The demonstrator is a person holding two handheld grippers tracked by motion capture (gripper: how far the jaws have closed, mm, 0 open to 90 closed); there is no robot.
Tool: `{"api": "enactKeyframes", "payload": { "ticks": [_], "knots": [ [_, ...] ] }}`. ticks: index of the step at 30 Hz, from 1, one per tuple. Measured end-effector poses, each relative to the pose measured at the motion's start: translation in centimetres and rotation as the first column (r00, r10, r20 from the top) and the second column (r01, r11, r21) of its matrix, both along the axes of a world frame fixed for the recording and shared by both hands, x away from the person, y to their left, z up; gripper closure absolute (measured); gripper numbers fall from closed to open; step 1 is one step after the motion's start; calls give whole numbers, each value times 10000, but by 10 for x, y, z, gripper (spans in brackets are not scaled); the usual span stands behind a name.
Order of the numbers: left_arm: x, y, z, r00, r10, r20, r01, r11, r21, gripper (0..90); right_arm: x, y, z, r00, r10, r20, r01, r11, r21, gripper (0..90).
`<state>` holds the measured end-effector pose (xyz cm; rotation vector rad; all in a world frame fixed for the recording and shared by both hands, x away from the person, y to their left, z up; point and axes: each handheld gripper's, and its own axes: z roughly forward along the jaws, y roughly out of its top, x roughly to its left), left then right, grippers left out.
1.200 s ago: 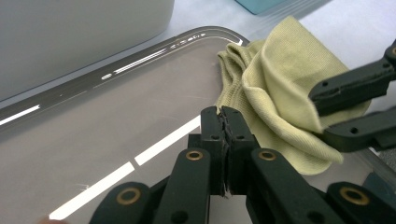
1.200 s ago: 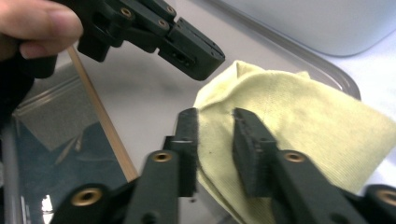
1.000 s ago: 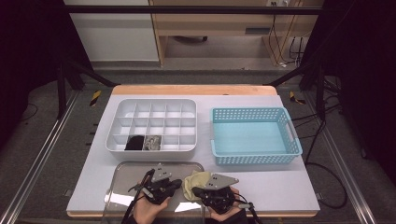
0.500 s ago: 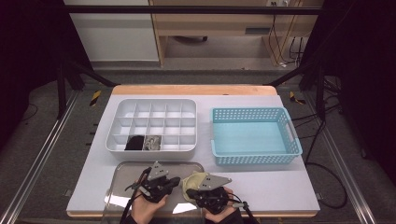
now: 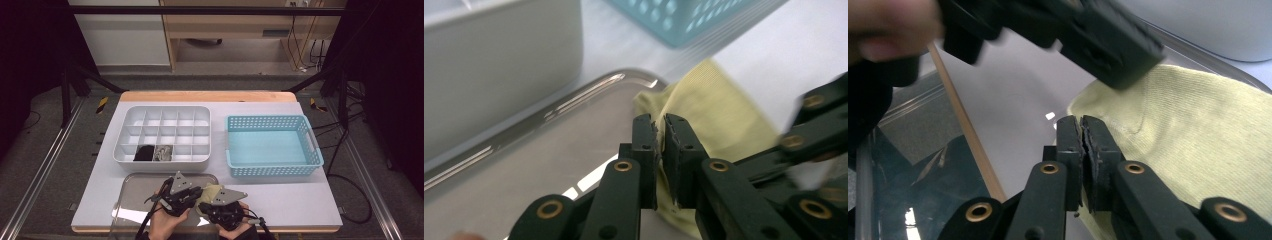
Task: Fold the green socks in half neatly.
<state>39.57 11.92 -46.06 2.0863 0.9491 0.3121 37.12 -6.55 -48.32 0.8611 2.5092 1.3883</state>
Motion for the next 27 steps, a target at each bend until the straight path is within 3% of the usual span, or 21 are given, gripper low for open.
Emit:
{"api": "enactKeyframes", "payload": {
  "ticks": [7, 10, 15, 18, 23, 27],
  "knots": [
    [2, 2, -5, 10000, -26, -34, 27, 9999, 155, 828, -3, -11, 10, 9999, -104, 138, 100, 9997, 231, 833],
    [2, 1, -6, 10000, -39, 13, 39, 9998, 190, 828, 3, -26, 16, 9953, -903, 345, 887, 9951, 448, 861],
    [1, 1, -7, 10000, -50, 8, 49, 9999, 151, 828, 12, -31, 2, 9915, -1302, 68, 1303, 9913, -159, 895],
    [1, 1, -7, 10000, -53, 21, 53, 9999, 159, 828, 13, -31, 2, 9916, -1295, -53, 1295, 9915, -107, 895],
    [1, 1, -7, 10000, -69, 61, 68, 9999, 153, 827, 21, -28, 10, 9869, -1536, 495, 1534, 9881, 73, 882],
    [0, 1, -7, 10000, -64, 54, 63, 9999, 122, 826, 27, -29, 7, 9849, -1710, 276, 1713, 9852, -70, 869]
  ]
}}
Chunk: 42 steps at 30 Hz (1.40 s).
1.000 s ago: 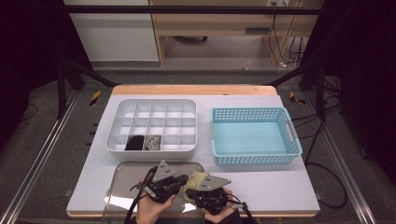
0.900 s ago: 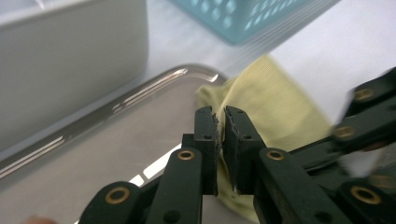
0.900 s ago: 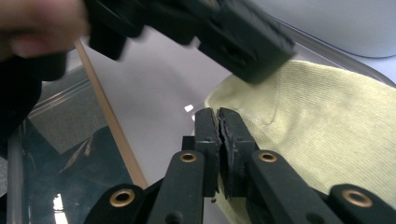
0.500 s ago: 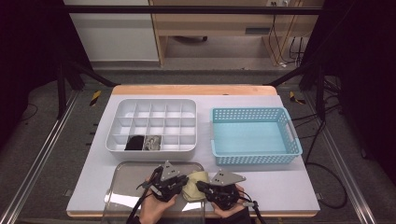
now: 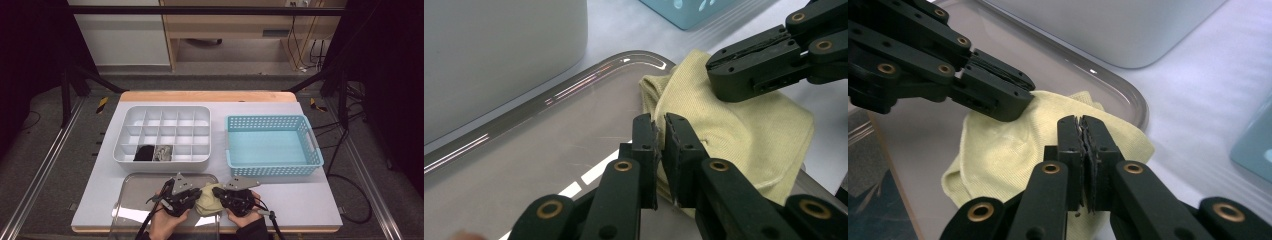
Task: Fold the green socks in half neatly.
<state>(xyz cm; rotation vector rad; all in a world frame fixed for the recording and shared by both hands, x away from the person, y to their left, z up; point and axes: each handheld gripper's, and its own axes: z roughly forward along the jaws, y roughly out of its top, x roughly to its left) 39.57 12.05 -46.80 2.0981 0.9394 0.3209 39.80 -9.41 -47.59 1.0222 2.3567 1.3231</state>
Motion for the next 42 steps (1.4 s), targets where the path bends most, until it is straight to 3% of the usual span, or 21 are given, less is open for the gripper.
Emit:
{"api": "enactKeyframes", "payload": {
  "ticks": [7, 10, 19, 24, 30, 34, 37, 39, 42],
  "knots": [
    [-1, 0, 0, 10000, 17, 7, -17, 10000, -4, 821, -9, -22, 12, 9985, -490, 228, 478, 9975, 529, 770],
    [-1, 0, 0, 10000, 39, 40, -39, 10000, 14, 821, -14, -29, 11, 9984, -565, 25, 563, 9968, 568, 719],
    [-2, 0, 0, 9999, 11, 102, -12, 10000, 37, 821, -20, -30, -11, 9957, -281, -887, 316, 9987, 392, 658],
    [-2, 0, -1, 10000, 34, 70, -34, 10000, -4, 821, -19, -29, -14, 9936, -262, -1095, 325, 9979, 558, 684],
    [-2, 0, -1, 10000, 45, 71, -45, 10000, -6, 820, -16, -31, -17, 9843, -95, -1761, 312, 9922, 1210, 820],
    [-1, 1, 0, 10000, 29, 42, -29, 10000, -86, 812, -17, -29, -13, 9883, -133, -1521, 268, 9958, 870, 855],
    [-3, 3, 5, 10000, 23, -18, -24, 9989, -476, 800, -18, -28, -10, 9918, -227, -1256, 312, 9973, 659, 857],
    [-7, 3, 12, 9998, -15, 204, 32, 9967, -812, 795, -19, -27, -6, 9946, -264, -1005, 317, 9982, 518, 857],
    [-11, -3, 16, 9989, -241, 402, 275, 9958, -870, 805, -18, -27, -1, 9964, -242, -807, 278, 9986, 441, 857]
  ]
}}
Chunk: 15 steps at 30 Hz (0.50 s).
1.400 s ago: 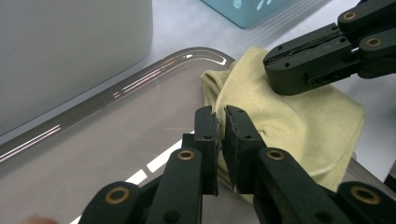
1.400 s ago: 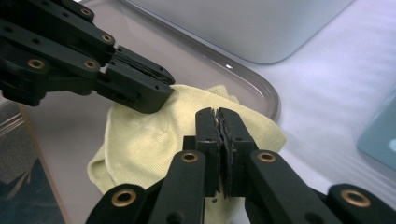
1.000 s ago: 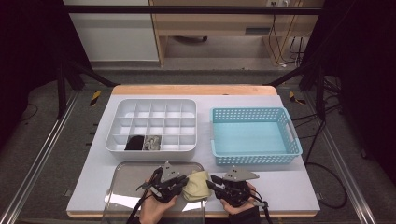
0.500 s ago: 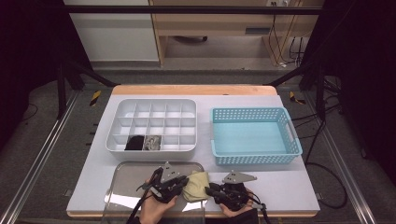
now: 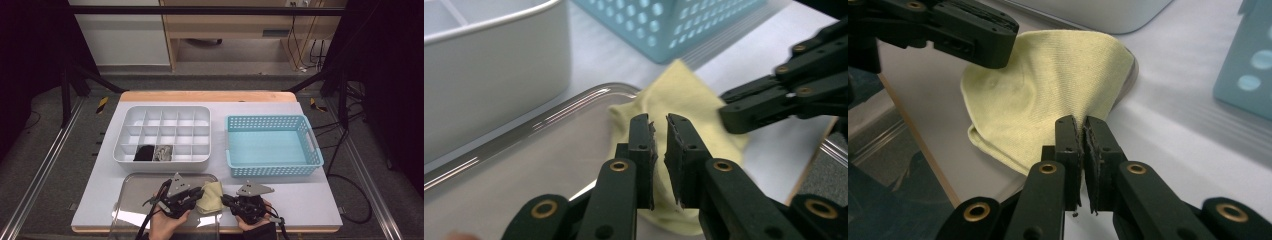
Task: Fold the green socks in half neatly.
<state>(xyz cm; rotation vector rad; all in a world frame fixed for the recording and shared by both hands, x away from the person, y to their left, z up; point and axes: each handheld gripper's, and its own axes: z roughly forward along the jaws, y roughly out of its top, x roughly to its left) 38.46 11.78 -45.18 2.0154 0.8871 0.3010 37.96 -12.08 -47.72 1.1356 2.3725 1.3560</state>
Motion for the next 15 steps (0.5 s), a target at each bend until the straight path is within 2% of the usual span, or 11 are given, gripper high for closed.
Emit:
{"api": "enactKeyframes", "payload": {
  "ticks": [3, 5, 10, 13, 15],
  "knots": [
    [0, -8, -3, 9999, -103, 93, 101, 9996, 258, 809, 1, 1, 1, 10000, 10, -38, -10, 9999, -119, 857],
    [0, -10, -3, 9999, -98, 121, 94, 9995, 288, 816, 2, 2, 1, 9999, -26, -120, 22, 9996, -285, 856],
    [-1, -3, 12, 9986, 44, 520, -44, 10000, 1, 821, 4, 4, 0, 9998, -117, -141, 110, 9988, -480, 852],
    [-2, -1, 18, 9983, 110, 570, -100, 9998, -175, 832, 4, 4, 0, 9999, -134, -91, 129, 9986, -506, 838],
    [-3, -6, 16, 9988, -104, 484, 108, 9999, -96, 853, 4, 4, 0, 9999, -167, -27, 166, 9989, -448, 814]
  ]
}}
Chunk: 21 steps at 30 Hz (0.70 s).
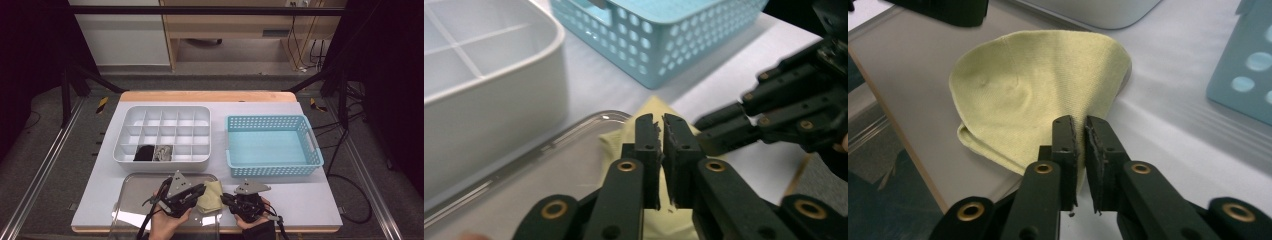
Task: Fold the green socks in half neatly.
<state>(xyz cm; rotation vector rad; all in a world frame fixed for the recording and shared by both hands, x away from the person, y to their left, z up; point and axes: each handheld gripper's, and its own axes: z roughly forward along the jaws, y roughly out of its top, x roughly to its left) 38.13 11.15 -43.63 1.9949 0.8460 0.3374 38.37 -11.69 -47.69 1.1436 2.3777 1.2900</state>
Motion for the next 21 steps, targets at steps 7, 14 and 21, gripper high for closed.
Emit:
{"api": "enactKeyframes", "payload": {
  "ticks": [7, 14, 21],
  "knots": [
    [9, -19, -27, 9964, -114, -840, 185, 9963, 841, 892, -5, -11, 5, 9996, -195, 185, 185, 9983, 548, 711],
    [13, -18, -35, 9948, -64, -1017, 175, 9939, 1090, 893, 0, -6, -11, 9994, -45, -347, 58, 9992, 390, 650],
    [14, -18, -37, 9947, -68, -1027, 176, 9944, 1045, 893, 4, -9, -15, 9949, 231, -980, -116, 9931, 1169, 767]
  ]
}}
